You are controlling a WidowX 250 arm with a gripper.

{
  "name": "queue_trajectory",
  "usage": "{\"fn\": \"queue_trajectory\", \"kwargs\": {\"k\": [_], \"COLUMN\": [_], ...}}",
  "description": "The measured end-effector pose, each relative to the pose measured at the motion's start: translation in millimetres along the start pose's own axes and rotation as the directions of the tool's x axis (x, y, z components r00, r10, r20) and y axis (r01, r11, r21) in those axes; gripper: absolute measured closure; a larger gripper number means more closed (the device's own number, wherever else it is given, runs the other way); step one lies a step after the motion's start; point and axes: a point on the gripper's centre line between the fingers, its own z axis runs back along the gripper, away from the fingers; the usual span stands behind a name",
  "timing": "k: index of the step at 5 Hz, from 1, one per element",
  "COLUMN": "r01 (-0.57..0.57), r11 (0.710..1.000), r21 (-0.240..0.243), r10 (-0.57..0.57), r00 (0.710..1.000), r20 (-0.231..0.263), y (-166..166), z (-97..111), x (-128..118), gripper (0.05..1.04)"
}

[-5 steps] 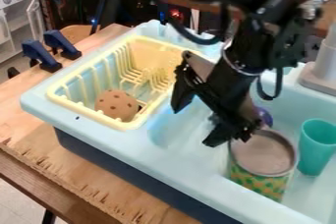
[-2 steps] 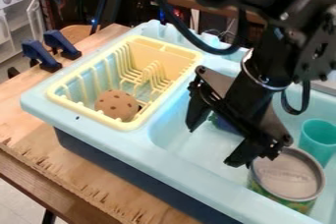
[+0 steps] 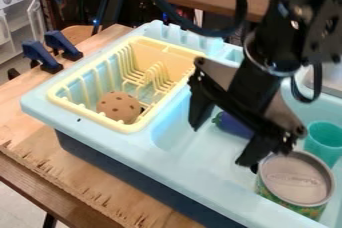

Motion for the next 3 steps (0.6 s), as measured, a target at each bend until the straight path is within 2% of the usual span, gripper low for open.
{"fn": "queue_trajectory", "kwargs": {"k": [1,2,3], "r01": [-0.047,-0.088,-0.106], "r11": [0.999,0.996,0.965], "r21": [0.021,-0.016,-0.238], "r10": [0.047,0.089,0.070], "r00": [0.999,0.994,0.985], "r20": [0.024,0.059,-0.156], "y": [22.5,36.3,34.4], "z": [20.5,55.4,59.5], "x": [0.1,-5.6,-23.7], "gripper": [0.082,0.082,0.082]}}
